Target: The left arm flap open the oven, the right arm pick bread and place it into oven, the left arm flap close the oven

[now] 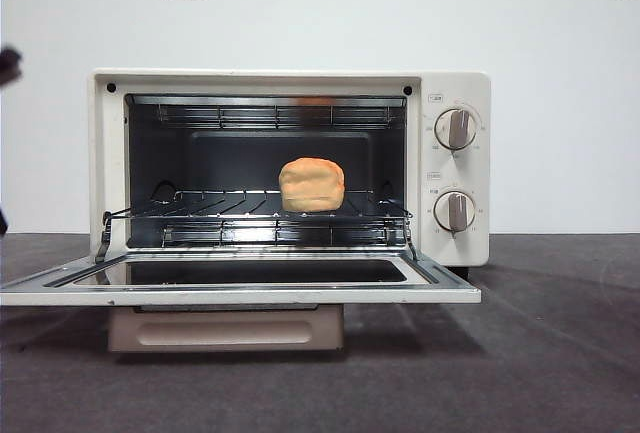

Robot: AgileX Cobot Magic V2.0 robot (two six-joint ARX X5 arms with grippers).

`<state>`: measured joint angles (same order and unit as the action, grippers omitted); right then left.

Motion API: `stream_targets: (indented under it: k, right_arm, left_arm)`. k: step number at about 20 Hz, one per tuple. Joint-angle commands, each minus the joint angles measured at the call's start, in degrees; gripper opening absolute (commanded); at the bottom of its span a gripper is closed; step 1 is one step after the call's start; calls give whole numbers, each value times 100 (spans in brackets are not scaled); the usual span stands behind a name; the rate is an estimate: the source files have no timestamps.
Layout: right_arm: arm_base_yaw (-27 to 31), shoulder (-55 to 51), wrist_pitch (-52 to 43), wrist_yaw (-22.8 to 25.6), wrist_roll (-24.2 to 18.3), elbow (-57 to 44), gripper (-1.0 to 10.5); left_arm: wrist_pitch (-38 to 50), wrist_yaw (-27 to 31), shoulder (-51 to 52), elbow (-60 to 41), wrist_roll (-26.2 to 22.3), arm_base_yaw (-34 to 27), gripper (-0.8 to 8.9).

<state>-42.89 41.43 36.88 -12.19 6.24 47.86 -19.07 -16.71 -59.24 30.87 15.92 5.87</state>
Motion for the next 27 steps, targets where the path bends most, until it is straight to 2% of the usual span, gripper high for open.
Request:
stream_targets:
  k: [1, 4, 10, 20, 22, 27]
  right_arm:
    - [-35, 35, 50, -2, -24, 55, 449]
    - [-35, 37, 52, 4, -26, 57, 449]
    - [-35, 39, 46, 17, -17, 57, 449]
    - [-35, 39, 46, 20, 83, 55, 449]
    - [-35, 39, 48, 20, 85, 55, 449]
    - [-35, 39, 52, 20, 105, 57, 449]
  left_arm:
    - [227, -96, -455, -2, -199, -111, 14]
    - [592, -619, -1067, -2, -334, -210, 14]
    - [957, -903, -1963, -2, -387, -212, 14]
    - [1163, -2081, -2275, 4, -354, -306, 14]
    - [1294, -2404, -2275, 4, -251, -413, 14]
    - [2050, -3185, -2273, 24, 345, -671, 15]
